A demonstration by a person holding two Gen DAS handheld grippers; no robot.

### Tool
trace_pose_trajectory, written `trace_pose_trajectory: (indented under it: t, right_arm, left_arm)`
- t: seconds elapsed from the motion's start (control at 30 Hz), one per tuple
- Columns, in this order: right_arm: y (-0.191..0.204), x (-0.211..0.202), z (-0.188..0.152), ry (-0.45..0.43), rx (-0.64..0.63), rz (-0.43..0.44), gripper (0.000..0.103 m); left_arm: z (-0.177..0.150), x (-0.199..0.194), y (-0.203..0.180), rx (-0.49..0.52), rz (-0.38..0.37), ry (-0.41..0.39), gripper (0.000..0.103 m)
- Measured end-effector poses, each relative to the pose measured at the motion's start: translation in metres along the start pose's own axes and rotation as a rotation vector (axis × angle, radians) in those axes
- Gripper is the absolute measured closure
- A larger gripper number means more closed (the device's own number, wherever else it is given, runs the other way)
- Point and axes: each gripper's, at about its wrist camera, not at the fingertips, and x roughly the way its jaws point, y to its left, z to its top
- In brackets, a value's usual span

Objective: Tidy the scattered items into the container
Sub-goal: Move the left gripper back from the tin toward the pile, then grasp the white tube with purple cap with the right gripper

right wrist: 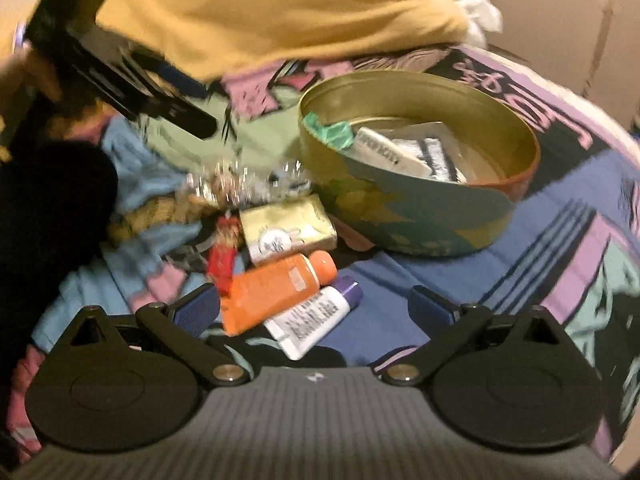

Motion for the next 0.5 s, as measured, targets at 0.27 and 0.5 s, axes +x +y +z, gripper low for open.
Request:
trace_pose_trajectory:
  t: [0.27,0.5]
  right_arm:
    - [0.015,0.029,0.008,0.154,-0.346,0.045,0.000]
    - [0.022,0.058,0.019,0.265,-0.447,0.088,0.011]
  left_arm:
    - [-0.018,-0.007,-0.009,-0.006,-0.008,-0.021,0.007]
    - [-0.023,-0.004,-0.005,-0.112,-0.040,-0.017,0.007]
